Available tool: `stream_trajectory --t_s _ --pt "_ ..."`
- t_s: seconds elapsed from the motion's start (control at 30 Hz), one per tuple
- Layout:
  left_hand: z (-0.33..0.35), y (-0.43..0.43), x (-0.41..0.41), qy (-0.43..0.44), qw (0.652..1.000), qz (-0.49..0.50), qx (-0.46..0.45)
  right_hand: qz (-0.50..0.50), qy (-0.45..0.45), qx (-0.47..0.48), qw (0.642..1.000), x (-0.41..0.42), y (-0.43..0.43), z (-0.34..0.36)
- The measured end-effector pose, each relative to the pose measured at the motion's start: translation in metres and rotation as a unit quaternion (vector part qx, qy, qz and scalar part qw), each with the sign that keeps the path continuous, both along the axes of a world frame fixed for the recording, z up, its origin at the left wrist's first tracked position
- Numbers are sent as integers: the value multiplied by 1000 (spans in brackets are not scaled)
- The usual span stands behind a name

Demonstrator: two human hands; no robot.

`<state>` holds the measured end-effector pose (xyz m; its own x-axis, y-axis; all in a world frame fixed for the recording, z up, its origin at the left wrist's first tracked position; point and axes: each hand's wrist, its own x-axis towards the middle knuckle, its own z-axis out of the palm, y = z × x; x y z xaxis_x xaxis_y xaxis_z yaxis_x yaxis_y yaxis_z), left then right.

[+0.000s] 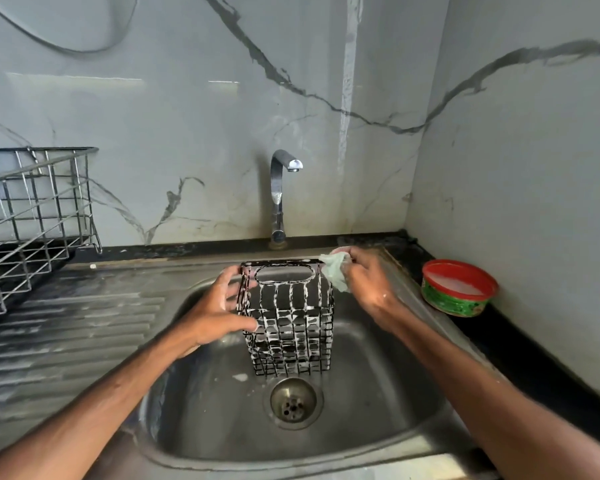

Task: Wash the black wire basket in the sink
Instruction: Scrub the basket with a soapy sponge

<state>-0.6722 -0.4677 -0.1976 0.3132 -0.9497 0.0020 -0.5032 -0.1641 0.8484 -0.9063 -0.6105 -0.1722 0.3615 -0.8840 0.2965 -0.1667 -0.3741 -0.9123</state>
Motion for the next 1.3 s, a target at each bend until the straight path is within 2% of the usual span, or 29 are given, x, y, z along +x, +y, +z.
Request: stream_trajectory --t_s 0.23,0.33,0.4,0.53,0.6,0.73,0.8,0.87,0.9,1.07,1.17,1.3 --pt "-8 -10 15 65 996 56 -29 130 16 -48 990 3 10 -5" --pt "-16 -12 15 55 992 106 -35 176 15 -52 983 8 22 -4" --pt "-16 -11 9 31 991 125 -41 164 24 -24 986 16 26 -3" --pt "-11 -13 -4 51 990 121 -53 116 1 73 991 23 26 1" --pt "-4 -11 -16 50 992 96 -63 103 -35 97 989 21 26 4" --pt "5 -10 -38 116 993 15 -32 74 -99 143 982 18 26 12" --pt "9 -9 -47 56 998 -16 0 73 -127 148 978 19 29 16" --pt "9 -5 -55 -109 993 0 36 91 -150 142 974 21 36 19" --pt "6 -4 -61 -131 990 19 52 105 -155 141 972 23 40 18" --pt "-29 -25 -61 -77 995 48 29 142 -129 158 969 39 51 10" --pt "-23 -18 -63 -31 996 69 38 175 -107 158 966 43 51 12" --pt "-21 -18 -49 95 991 76 51 162 -41 108 980 27 39 22"
